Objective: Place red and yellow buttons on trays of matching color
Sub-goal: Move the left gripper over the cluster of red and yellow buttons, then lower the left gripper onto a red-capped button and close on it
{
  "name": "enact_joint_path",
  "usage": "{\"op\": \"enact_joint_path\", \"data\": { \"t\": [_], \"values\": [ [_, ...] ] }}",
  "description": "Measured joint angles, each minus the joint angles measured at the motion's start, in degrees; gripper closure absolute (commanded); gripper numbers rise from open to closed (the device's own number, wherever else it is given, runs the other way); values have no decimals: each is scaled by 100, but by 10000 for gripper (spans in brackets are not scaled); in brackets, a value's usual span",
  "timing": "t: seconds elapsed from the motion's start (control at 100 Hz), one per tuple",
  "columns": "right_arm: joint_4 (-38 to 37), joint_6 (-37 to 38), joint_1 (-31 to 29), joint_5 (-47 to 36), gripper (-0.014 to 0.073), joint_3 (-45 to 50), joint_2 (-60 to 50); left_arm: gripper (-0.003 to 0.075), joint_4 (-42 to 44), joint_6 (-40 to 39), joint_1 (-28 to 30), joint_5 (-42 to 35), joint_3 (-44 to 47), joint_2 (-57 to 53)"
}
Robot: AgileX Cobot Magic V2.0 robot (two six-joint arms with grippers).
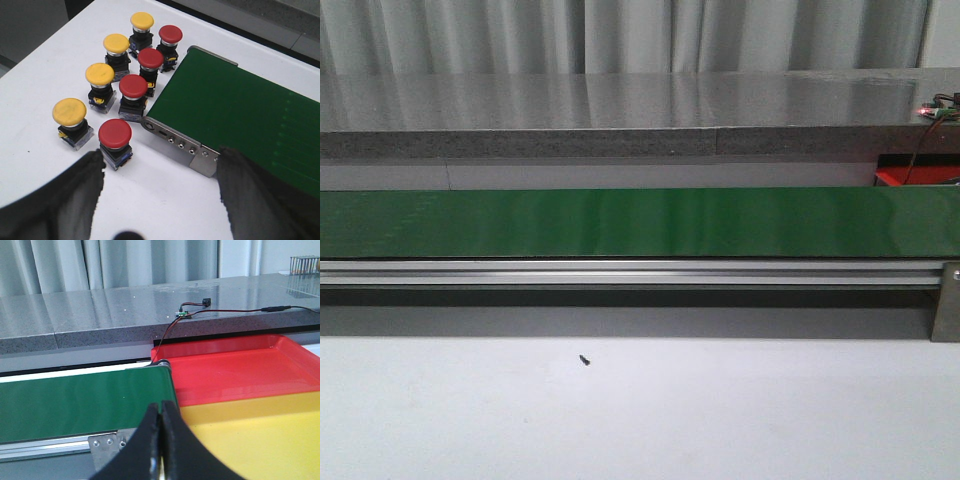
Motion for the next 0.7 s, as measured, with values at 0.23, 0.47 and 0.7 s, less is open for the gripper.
{"op": "enact_joint_path", "data": {
  "t": [0.23, 0.47, 0.7],
  "values": [
    [0, 0, 0, 0, 715, 0, 0, 354, 12, -92, 21, 52, -26, 308],
    [0, 0, 0, 0, 715, 0, 0, 352, 18, -367, 21, 174, -34, 1233],
    [0, 0, 0, 0, 715, 0, 0, 352, 50, -390, 25, -201, -34, 2045]
  ]
}}
